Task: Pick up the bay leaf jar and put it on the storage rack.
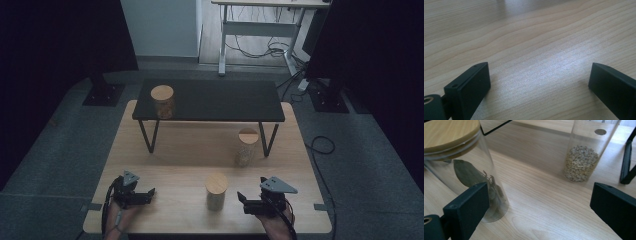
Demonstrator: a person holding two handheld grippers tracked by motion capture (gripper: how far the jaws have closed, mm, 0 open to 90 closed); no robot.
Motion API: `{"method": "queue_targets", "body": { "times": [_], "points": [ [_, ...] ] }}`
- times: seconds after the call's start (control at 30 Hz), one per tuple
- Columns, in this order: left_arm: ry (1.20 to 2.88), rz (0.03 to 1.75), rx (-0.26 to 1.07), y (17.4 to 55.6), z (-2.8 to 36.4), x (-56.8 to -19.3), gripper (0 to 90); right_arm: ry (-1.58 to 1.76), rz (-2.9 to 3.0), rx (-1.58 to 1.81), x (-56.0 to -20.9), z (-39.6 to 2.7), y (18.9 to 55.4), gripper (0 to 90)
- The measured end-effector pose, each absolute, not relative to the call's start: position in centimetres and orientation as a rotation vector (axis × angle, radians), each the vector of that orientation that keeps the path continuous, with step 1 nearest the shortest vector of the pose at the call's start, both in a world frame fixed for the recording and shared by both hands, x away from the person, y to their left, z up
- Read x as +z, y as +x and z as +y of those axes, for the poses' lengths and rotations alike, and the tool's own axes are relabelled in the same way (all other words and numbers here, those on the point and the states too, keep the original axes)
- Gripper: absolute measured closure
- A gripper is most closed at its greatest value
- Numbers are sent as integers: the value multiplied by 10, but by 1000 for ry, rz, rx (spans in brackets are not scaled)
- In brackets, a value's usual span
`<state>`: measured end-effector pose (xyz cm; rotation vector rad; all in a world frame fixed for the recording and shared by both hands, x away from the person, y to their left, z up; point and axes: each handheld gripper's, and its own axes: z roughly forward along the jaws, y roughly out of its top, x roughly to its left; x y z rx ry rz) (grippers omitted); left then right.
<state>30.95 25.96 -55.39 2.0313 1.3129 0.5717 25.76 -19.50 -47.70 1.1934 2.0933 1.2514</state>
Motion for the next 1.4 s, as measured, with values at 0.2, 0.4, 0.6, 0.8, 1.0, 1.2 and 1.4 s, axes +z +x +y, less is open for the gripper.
{"method": "queue_targets", "body": {
  "times": [0.2,0.4,0.6,0.8,1.0,1.2,1.4],
  "points": [
    [2031,1313,572,309,260,-554,34,1171,2104,1266,-476,-187,255,20],
    [2032,1313,572,309,260,-554,35,1152,2114,1284,-476,-180,253,20],
    [2031,1313,572,309,260,-554,35,1134,2123,1305,-475,-174,252,20],
    [2032,1313,572,309,260,-554,35,1114,2132,1318,-474,-169,250,20],
    [2033,1313,572,309,260,-554,35,1102,2145,1329,-474,-164,249,20],
    [2032,1313,572,309,260,-554,35,1088,2157,1337,-474,-158,249,20],
    [2032,1313,572,309,260,-554,35,1079,2164,1339,-475,-154,248,19]
  ]
}}
